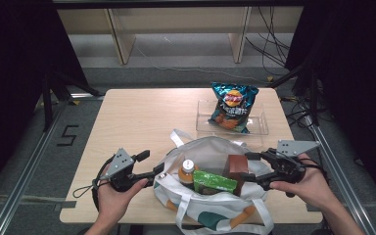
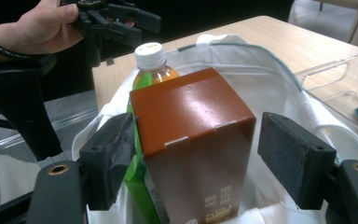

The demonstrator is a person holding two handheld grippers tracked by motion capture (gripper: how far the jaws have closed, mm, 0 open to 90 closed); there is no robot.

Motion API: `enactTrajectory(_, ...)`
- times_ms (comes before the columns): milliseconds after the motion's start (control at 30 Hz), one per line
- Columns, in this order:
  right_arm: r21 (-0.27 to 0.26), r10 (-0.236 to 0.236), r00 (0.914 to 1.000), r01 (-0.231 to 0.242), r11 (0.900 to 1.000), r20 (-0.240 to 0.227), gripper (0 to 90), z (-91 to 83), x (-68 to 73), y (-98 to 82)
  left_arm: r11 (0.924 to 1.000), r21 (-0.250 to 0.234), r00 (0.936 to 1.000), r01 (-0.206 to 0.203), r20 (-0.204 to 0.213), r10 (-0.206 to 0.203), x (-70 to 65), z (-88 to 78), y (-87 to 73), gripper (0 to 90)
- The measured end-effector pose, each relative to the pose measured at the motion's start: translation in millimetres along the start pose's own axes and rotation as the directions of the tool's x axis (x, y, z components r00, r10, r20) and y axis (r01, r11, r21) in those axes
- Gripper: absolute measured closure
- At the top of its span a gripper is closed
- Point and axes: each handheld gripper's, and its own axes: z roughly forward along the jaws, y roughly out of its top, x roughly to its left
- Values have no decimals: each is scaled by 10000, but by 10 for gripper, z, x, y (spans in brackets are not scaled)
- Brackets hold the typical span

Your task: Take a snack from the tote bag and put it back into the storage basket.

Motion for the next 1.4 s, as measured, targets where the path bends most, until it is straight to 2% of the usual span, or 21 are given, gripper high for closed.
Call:
enactTrajectory(33,144,-336,9993,338,9993,-144,281,10,-32,6,10000,-18,10000,1,3,-1,1,-4,-2,301)
enactTrajectory(133,154,-92,9996,96,9998,-271,279,80,-29,0,10000,-86,10000,46,17,-46,18,-15,-3,300)
enactTrajectory(200,297,-329,9989,340,9990,-345,280,106,-53,9,9999,-91,9999,79,-68,-80,20,-28,2,300)
enactTrajectory(233,268,-107,9993,117,9996,-350,286,123,-32,5,9999,-107,10000,39,-62,-40,22,-31,4,300)
enactTrajectory(267,294,-342,9989,352,9989,-334,296,136,-54,12,9999,-105,10000,37,-53,-37,24,-29,3,300)
enactTrajectory(333,461,-145,9994,159,9988,-305,301,152,-39,19,9999,-75,9999,146,-44,-147,18,-22,0,300)
enactTrajectory(367,457,-480,9983,495,9977,-326,302,154,-58,27,9999,-60,9999,95,-43,-95,20,-19,0,300)
enactTrajectory(400,397,-508,9981,523,9978,-358,302,162,-60,32,10000,-78,10000,11,0,-11,24,-15,1,300)
enactTrajectory(433,555,-253,9987,277,9981,-440,302,168,-47,27,9999,-121,10000,29,39,-29,24,-9,-1,300)
enactTrajectory(600,528,-433,9976,462,9975,-549,301,237,-62,-10,10000,-68,10000,34,22,-34,21,-12,-7,299)
enactTrajectory(667,582,-137,9979,174,9982,-626,305,266,-38,-35,10000,-29,10000,46,-14,-46,19,-14,-6,299)
enactTrajectory(733,490,-434,9967,468,9977,-683,320,268,-55,-43,10000,-40,10000,57,-12,-57,18,-14,-5,299)
enactTrajectory(800,535,-331,9978,362,9979,-567,345,260,-50,-53,10000,-22,10000,46,16,-46,18,-9,-8,299)
enactTrajectory(900,377,-526,9978,541,9978,-411,367,246,-49,-54,10000,-6,10000,62,13,-62,12,-5,-10,299)
enactTrajectory(933,266,-781,9967,787,9965,-223,372,245,-55,-52,10000,-79,10000,17,81,-17,17,-2,-10,299)
enactTrajectory(1100,278,-852,9961,858,9959,-231,383,234,-37,-45,10000,-26,10000,72,58,-72,20,3,-16,299)
enactTrajectory(1133,310,-1049,9942,1056,9939,-219,384,229,-42,-40,10000,-24,10000,16,79,-16,21,5,-15,299)
enactTrajectory(1167,206,-868,9960,873,9960,-228,386,239,-25,-47,10000,-20,10000,22,79,-22,20,6,-14,299)
enactTrajectory(1300,314,-895,9954,906,9954,-350,388,209,-34,-33,10000,29,10000,31,31,-31,12,9,-13,299)
enactTrajectory(1367,72,-656,9976,658,9978,-235,389,207,-8,-34,10000,35,10000,52,36,-52,11,10,-15,299)
enactTrajectory(1400,246,-742,9969,749,9969,-269,389,177,-22,-20,10000,42,10000,52,33,-52,11,10,-16,299)
